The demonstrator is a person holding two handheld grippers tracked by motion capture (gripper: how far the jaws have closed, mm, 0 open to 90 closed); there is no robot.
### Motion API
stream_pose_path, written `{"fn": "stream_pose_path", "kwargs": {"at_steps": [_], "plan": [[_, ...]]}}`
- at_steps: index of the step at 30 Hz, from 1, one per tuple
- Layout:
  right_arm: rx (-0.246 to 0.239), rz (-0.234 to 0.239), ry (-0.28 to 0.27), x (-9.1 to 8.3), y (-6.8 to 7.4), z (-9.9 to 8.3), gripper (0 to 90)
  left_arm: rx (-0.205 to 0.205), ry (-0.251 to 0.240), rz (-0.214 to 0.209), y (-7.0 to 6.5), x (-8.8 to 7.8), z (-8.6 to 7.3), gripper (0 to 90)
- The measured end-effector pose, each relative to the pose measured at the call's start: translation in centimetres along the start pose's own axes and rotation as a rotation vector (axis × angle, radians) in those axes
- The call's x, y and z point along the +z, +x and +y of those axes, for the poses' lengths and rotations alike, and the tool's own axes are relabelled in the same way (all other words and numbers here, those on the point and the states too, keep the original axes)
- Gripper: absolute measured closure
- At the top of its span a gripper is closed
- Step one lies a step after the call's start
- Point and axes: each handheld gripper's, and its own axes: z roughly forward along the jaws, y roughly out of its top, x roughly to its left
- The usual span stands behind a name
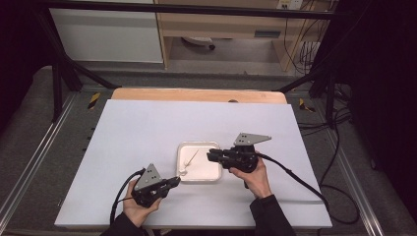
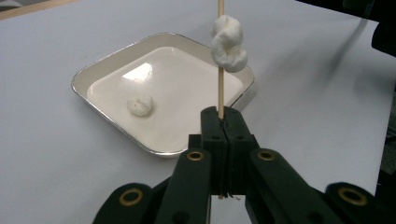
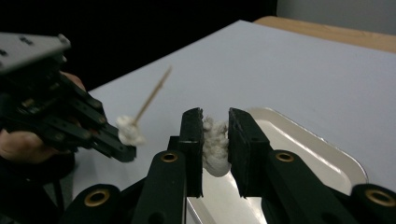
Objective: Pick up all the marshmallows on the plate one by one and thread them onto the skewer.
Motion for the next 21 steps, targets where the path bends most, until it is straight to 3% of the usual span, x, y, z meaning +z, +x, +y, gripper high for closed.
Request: {"fn": "stream_pose_path", "kwargs": {"at_steps": [7, 21], "plan": [[0.016, 0.054, -0.07, -0.7, 0.6, 1.7, 75.9, 0.018, 0.0, -0.017, -0.4, 0.1, 0.1, 88.7], [0.03, 0.103, -0.09, -0.3, 0.9, 2.2, 75.8, 0.037, -0.005, -0.031, -0.6, 0.1, 0.1, 88.8]]}}
